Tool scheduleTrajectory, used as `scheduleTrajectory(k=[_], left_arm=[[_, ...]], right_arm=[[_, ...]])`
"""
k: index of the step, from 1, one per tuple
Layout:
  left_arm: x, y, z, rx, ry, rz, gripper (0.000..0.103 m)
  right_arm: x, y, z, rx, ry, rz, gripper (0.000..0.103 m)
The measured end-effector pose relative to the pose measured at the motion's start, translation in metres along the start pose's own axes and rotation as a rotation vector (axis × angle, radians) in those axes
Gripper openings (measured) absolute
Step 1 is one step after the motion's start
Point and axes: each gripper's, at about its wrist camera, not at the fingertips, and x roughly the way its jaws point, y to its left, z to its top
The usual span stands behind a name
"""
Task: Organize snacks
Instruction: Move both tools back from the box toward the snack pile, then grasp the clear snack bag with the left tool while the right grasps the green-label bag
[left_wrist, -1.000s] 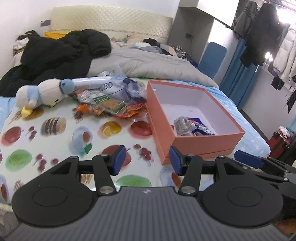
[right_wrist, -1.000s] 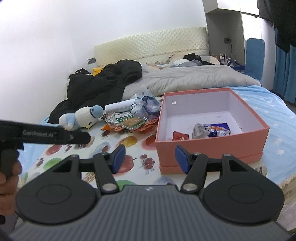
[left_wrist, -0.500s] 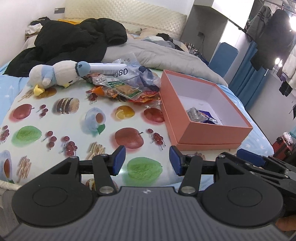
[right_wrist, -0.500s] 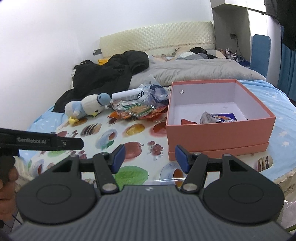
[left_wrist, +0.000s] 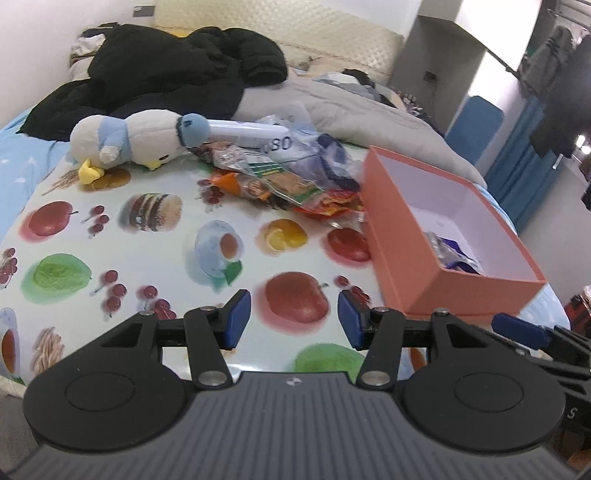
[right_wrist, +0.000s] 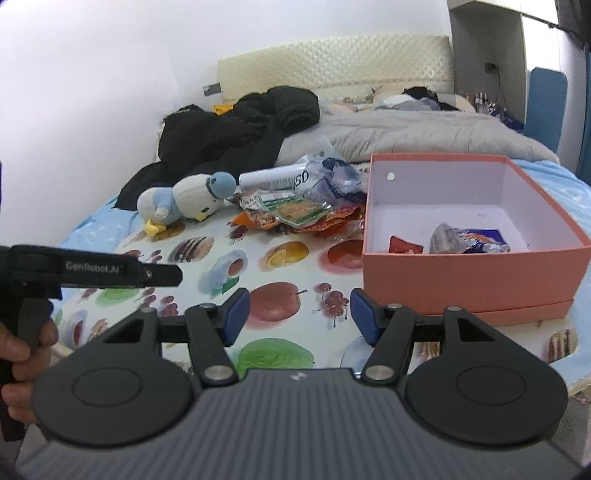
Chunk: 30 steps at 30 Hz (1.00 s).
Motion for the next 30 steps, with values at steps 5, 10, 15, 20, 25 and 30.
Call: scheduleTrajectory(k=[5,10,15,20,25,30], left_arm=[[0.022,0.015,0.009,-0.016,0.008,0.013,0.058],[0.044,0.030,0.016,-0.043,0.027,0.024,0.058],[0.071,0.050,0.029,-0.089,0.038,0.019,0.058],[0.103,0.069,0.049,-0.144,0.026,0.005,0.058],[0.141,0.082,0.070,-0.194,0.023,-0.020,0.058],[0.180,0.090,0.083,-0.202,0.032,-0.061,0.058]], right_arm=[[0.027,0.004,0.005,-0.021,0.014,0.004,0.065],[0.055,0.012,0.012,-0.063,0.024,0.006,0.065],[0.082,0.019,0.020,-0.100,0.039,0.011,0.064],[0.114,0.029,0.028,-0.132,0.041,0.014,0.061],[0.156,0.040,0.039,-0.212,0.023,-0.024,0.055],[0.205,0.047,0.037,-0.301,0.013,-0.068,0.050]])
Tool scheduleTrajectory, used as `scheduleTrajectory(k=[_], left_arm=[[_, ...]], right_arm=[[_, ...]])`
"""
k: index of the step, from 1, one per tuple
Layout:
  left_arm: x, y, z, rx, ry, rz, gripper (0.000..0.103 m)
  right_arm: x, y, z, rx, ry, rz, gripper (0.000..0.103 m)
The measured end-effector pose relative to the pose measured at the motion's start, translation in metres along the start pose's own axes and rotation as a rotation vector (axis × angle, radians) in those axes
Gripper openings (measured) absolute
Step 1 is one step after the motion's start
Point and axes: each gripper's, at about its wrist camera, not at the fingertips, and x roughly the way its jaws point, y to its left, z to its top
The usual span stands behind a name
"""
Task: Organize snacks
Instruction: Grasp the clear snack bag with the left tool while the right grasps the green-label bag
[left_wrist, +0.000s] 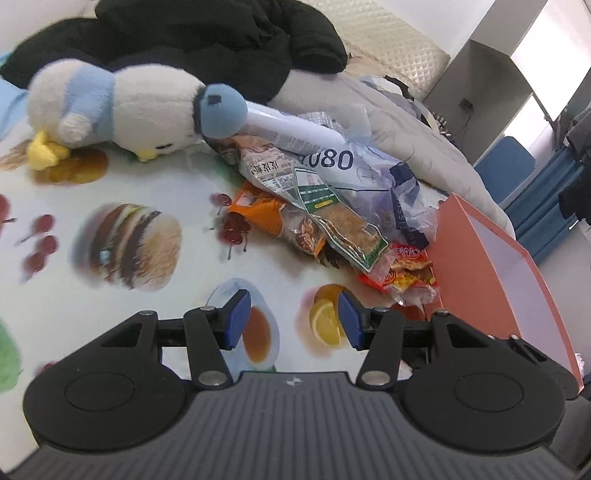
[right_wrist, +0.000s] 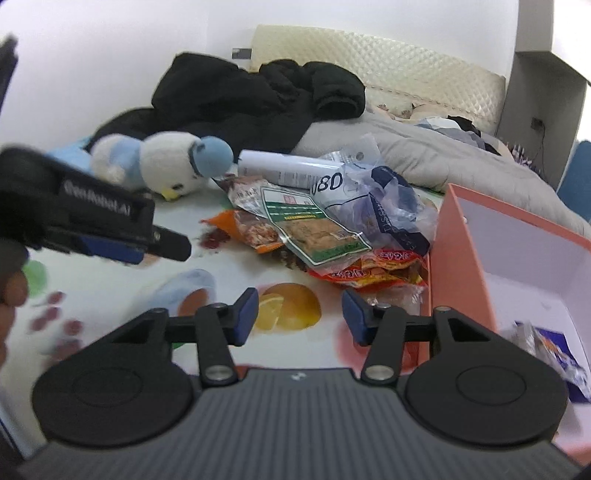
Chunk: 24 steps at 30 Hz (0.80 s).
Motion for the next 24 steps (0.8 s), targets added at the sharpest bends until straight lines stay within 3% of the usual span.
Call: scheduleTrajectory(k=[4,8,13,16,21,22,23,24], left_arm=[[0.030,0.009,0.010,-0.002,0.025,-0.037,0.058],[0.056,0.021,0.020,-0.037,0.046,-0.093,0.058],[0.082,0.044,0.033,-0.182,0.048,-0.194,0.057],[0.098,0.059,0.038,-0.320,0.061,-0.301,0.057],[0.120,0.065,0.039,-0.411,0.075,-0.346,0.056],[0.123,0.065,0.039,-0.412,0.078,-0.341,0.054],[0.126,0.064,0.039,-0.411,0.084,-0.332,0.044],[0.129,0.063,0.039,-0.411,0.088,-0.332,0.037]], right_arm=[[0.029,0.012,0.003,-0.096,-0.019,-0.059,0.049],[0.053,0.023,0.008,-0.179,-0.031,-0.064,0.049],[0.085,0.031,0.009,-0.259,-0.032,-0.092,0.044],[0.101,0.034,0.009,-0.314,-0.039,-0.129,0.041],[0.117,0.038,0.010,-0.364,-0.027,-0.139,0.038],[0.121,0.039,0.009,-0.376,-0.019,-0.142,0.037],[0.123,0.041,0.008,-0.389,-0.015,-0.149,0.030],[0.124,0.042,0.007,-0.400,-0.017,-0.157,0.030]])
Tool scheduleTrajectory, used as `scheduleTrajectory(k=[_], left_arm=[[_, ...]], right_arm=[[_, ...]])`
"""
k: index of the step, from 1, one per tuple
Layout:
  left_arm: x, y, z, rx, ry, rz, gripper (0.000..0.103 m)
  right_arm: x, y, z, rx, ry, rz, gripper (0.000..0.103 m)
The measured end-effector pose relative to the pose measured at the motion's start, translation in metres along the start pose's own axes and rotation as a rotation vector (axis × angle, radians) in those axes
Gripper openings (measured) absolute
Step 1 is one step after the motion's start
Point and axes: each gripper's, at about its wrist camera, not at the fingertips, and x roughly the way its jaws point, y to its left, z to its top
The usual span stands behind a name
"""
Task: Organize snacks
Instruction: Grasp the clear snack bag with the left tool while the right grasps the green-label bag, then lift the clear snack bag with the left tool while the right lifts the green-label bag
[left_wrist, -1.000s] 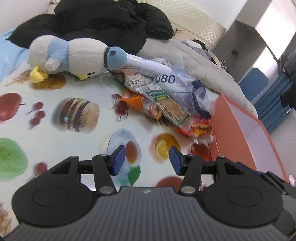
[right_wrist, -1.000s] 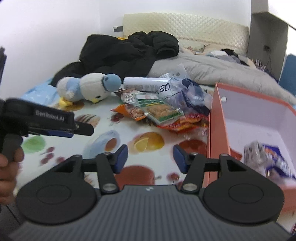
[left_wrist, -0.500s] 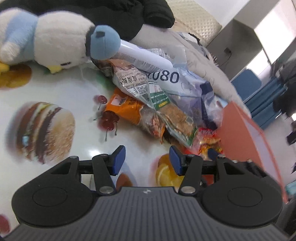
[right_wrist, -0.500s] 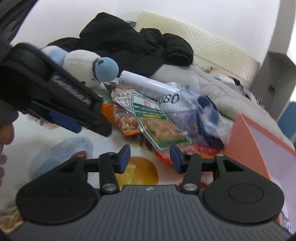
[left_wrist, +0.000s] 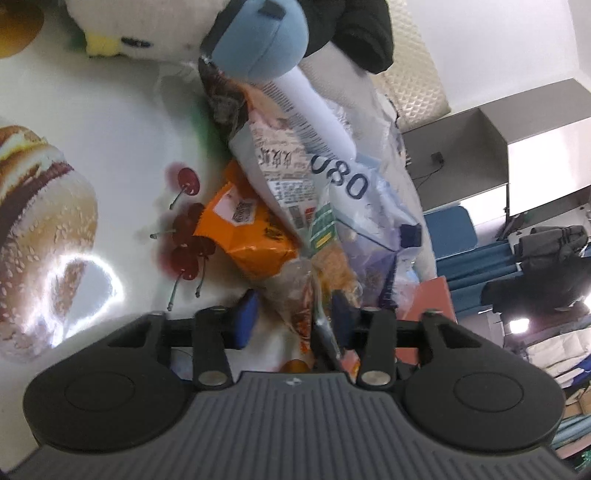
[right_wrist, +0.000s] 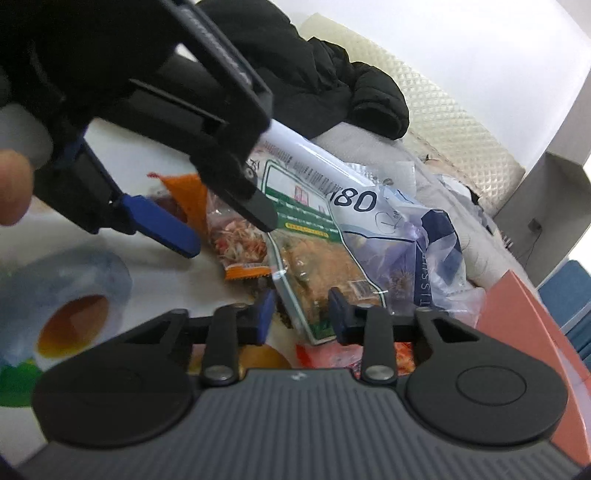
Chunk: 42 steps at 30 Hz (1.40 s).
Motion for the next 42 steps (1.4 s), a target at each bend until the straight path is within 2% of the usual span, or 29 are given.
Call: scheduleTrajectory(k=[3,4,6,7,15,20,23,31,42], left_arm=[[0.004,-0.002,-0.001,0.013,0.002,-0.014,0.022],[0.004,-0.005,-0.003,0.028,0.003,0.012,0.020],[0.003,-0.006,-0.005,0.022,0.007,0.015,0.018],[0.001,-0.006,-0.007,0.012,0.009,0.009,0.018],[-0.040,-0.009,-0.035,0.010,0.010,0.034,0.016],[-0.084,-0.011,-0.066,0.035,0.010,0.072,0.016],[-0.110,-0.008,-0.086,0.030,0.009,0.071,0.014],[-0.169,-0.007,-0.136,0.051,-0.007,0.128,0.014],[-0.199,-0.011,-0.175,0.077,-0.004,0.193,0.014]], right_arm=[[-0.003,0.002,0.001,-0.015,-0.011,-0.011,0.024],[-0.006,0.001,0.002,-0.012,-0.016,-0.013,0.023],[-0.012,0.000,0.005,-0.015,-0.026,-0.014,0.018],[-0.017,0.000,0.007,-0.013,-0.034,-0.014,0.010],[-0.054,0.001,0.009,-0.017,-0.042,-0.009,0.007],[-0.087,0.002,0.005,-0.027,-0.051,-0.002,0.003],[-0.112,0.004,0.000,-0.032,-0.053,0.008,0.003],[-0.175,0.021,-0.022,-0.065,-0.045,0.042,0.003],[-0.233,0.029,-0.050,-0.099,-0.023,0.089,0.003]])
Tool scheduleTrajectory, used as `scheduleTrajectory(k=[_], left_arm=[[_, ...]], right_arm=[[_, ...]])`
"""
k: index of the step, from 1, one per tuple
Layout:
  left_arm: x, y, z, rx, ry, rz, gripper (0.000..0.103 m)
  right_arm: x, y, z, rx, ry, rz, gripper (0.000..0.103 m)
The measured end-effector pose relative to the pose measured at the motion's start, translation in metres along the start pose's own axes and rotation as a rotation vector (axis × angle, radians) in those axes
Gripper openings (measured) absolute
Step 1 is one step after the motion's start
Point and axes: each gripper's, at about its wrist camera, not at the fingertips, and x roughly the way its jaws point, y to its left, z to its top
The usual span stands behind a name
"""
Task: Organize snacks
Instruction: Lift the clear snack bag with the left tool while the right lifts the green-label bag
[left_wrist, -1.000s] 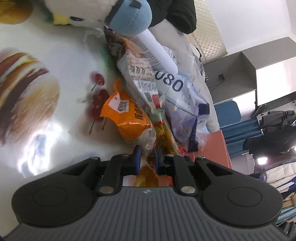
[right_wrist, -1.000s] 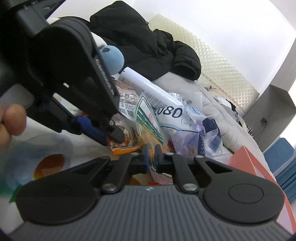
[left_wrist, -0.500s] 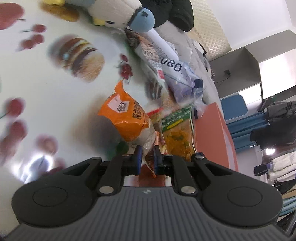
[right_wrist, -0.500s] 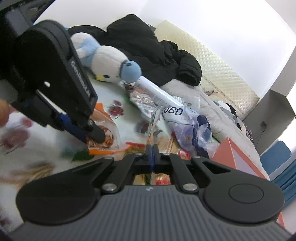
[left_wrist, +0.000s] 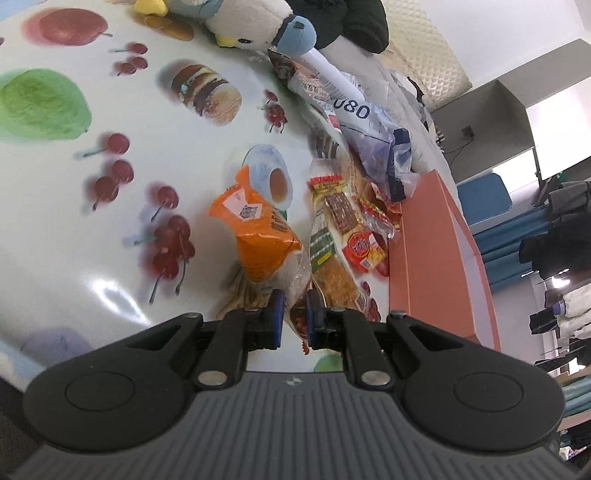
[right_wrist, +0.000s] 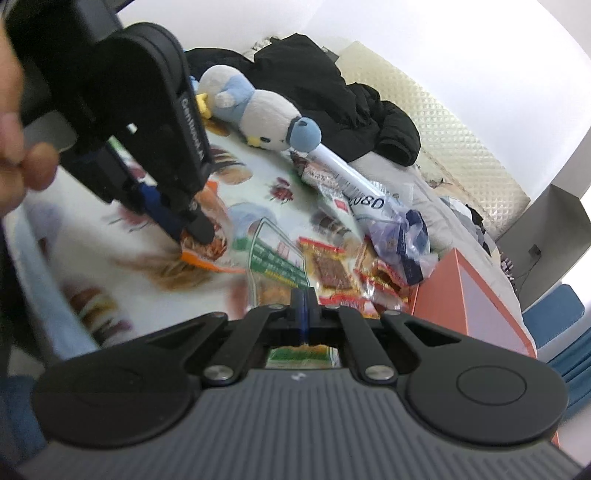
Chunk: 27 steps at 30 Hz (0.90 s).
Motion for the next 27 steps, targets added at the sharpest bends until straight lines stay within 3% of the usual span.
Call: scheduleTrajectory(k=[8,10,11,12,13,14,15,18,20,27], left_arm=[[-0.006,0.008,-0.014,0.010,-0.006,0.082,0.016],[-0.010,0.009,-0.014,0.009,-0.011,0.102,0.023],[-0.012,0.010,-0.014,0.008,-0.014,0.112,0.033],[-0.015,0.011,-0.013,0.005,-0.019,0.120,0.047],[-0.018,0.012,-0.013,0.002,-0.028,0.124,0.053],[-0.022,0.013,-0.012,0.003,-0.039,0.123,0.059],[-0.024,0.014,-0.012,0.004,-0.046,0.121,0.061],[-0.029,0.015,-0.010,0.000,-0.057,0.129,0.066],[-0.031,0.014,-0.008,0.007,-0.065,0.131,0.067],[-0.034,0.006,-0.005,0.056,-0.077,0.139,0.068]], right_arm=[[-0.014,-0.010,-0.019,0.110,0.050,0.085,0.003],[-0.008,-0.022,-0.024,0.203,0.049,0.136,0.003],[-0.005,-0.027,-0.027,0.251,0.055,0.154,0.005],[-0.001,-0.031,-0.029,0.292,0.062,0.169,0.013],[0.004,-0.037,-0.031,0.331,0.066,0.183,0.021],[0.007,-0.040,-0.033,0.358,0.063,0.190,0.041],[0.009,-0.043,-0.034,0.391,0.052,0.199,0.059],[0.016,-0.050,-0.036,0.446,0.020,0.212,0.080],[0.024,-0.054,-0.034,0.464,0.009,0.217,0.087],[0.064,-0.060,-0.022,0.478,0.028,0.231,0.087]])
